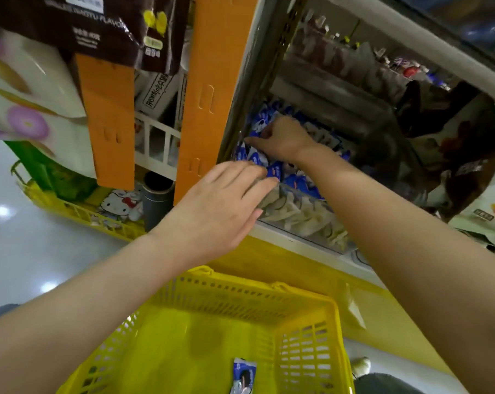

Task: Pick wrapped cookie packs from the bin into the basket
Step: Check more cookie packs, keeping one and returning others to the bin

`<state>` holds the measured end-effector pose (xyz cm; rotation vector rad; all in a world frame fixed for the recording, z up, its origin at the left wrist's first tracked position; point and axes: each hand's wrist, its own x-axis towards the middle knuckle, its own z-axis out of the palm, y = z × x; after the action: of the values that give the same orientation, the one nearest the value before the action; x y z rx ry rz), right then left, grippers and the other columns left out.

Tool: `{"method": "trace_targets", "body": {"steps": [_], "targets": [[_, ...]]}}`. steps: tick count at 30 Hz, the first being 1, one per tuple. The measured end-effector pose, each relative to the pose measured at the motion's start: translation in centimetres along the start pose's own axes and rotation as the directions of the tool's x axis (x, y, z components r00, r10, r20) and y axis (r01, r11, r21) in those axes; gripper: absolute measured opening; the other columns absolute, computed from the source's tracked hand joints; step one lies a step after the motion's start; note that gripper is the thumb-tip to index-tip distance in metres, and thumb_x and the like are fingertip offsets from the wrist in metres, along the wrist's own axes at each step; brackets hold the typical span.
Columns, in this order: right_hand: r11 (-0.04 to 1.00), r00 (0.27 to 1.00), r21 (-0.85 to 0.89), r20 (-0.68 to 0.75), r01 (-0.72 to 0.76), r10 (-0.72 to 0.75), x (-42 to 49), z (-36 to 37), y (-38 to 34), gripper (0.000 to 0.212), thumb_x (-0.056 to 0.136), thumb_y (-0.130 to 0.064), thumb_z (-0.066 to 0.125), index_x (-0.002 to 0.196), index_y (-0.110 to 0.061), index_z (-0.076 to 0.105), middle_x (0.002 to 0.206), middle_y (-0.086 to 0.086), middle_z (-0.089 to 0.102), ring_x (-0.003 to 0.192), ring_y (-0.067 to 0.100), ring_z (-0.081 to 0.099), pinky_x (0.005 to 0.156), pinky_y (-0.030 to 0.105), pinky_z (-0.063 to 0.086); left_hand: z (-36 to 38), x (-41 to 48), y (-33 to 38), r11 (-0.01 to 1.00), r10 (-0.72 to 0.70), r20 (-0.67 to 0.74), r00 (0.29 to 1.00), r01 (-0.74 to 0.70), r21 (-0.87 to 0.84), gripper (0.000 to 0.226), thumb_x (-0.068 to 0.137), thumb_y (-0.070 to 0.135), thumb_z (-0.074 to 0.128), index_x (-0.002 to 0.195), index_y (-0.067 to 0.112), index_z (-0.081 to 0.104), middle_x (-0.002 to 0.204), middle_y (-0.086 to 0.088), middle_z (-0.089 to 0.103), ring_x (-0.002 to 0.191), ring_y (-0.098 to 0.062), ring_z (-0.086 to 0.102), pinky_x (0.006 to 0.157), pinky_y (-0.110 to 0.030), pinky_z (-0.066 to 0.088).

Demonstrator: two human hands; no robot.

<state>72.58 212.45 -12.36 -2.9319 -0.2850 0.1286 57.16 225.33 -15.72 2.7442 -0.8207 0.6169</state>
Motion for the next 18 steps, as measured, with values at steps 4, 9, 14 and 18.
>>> {"method": "trace_targets", "body": {"steps": [4, 9, 14, 18], "targets": [[0.998, 0.999, -0.061, 0.016, -0.036, 0.037, 0.4, -0.1, -0.4, 0.041, 0.085, -0.048, 0.057, 0.073, -0.009, 0.063, 0.067, 0.004, 0.057, 0.068, 0.018, 0.057, 0.068, 0.033, 0.047, 0.0, -0.1, 0.2, 1.0, -0.019, 0.024, 1.0, 0.019, -0.021, 0.046, 0.091, 0.028, 0.035, 0.129, 0.007, 0.048, 0.122, -0.012, 0.055, 0.115, -0.028, 0.051, 0.102, -0.038, 0.037], [0.993, 0.993, 0.106, -0.108, -0.046, 0.057, -0.9, -0.6, -0.1, 0.033, 0.084, -0.031, 0.059, 0.058, -0.014, 0.049, 0.057, 0.003, 0.05, 0.061, 0.018, 0.052, 0.063, 0.03, 0.044, -0.2, -0.3, 0.5, 0.999, -0.034, 0.05, 0.998, 0.035, -0.02, 0.046, 0.091, 0.029, 0.035, 0.13, 0.006, 0.046, 0.124, -0.013, 0.054, 0.118, -0.029, 0.05, 0.105, -0.038, 0.035], [0.904, 0.903, 0.407, -0.424, 0.128, 0.063, -4.9, -2.8, 0.7, 0.024, 0.089, -0.024, 0.057, 0.085, -0.001, 0.064, 0.07, 0.006, 0.062, 0.064, 0.014, 0.056, 0.062, 0.025, 0.046, -0.7, -0.3, 1.3, 0.995, -0.065, 0.066, 0.996, 0.069, -0.065, 0.047, 0.091, 0.025, 0.042, 0.135, 0.006, 0.042, 0.132, -0.014, 0.048, 0.127, -0.029, 0.043, 0.108, -0.036, 0.029], [0.791, 0.779, 0.528, -0.618, 0.309, 0.108, -10.4, -4.1, 1.1, 0.013, 0.092, -0.022, 0.054, 0.089, -0.01, 0.059, 0.072, -0.004, 0.059, 0.062, 0.001, 0.051, 0.057, 0.014, 0.04, -1.4, -1.2, 2.8, 0.985, -0.058, 0.074, 0.996, 0.069, -0.159, 0.044, 0.09, 0.025, 0.039, 0.131, 0.009, 0.046, 0.129, -0.009, 0.049, 0.122, -0.024, 0.044, 0.103, -0.035, 0.035]]}}
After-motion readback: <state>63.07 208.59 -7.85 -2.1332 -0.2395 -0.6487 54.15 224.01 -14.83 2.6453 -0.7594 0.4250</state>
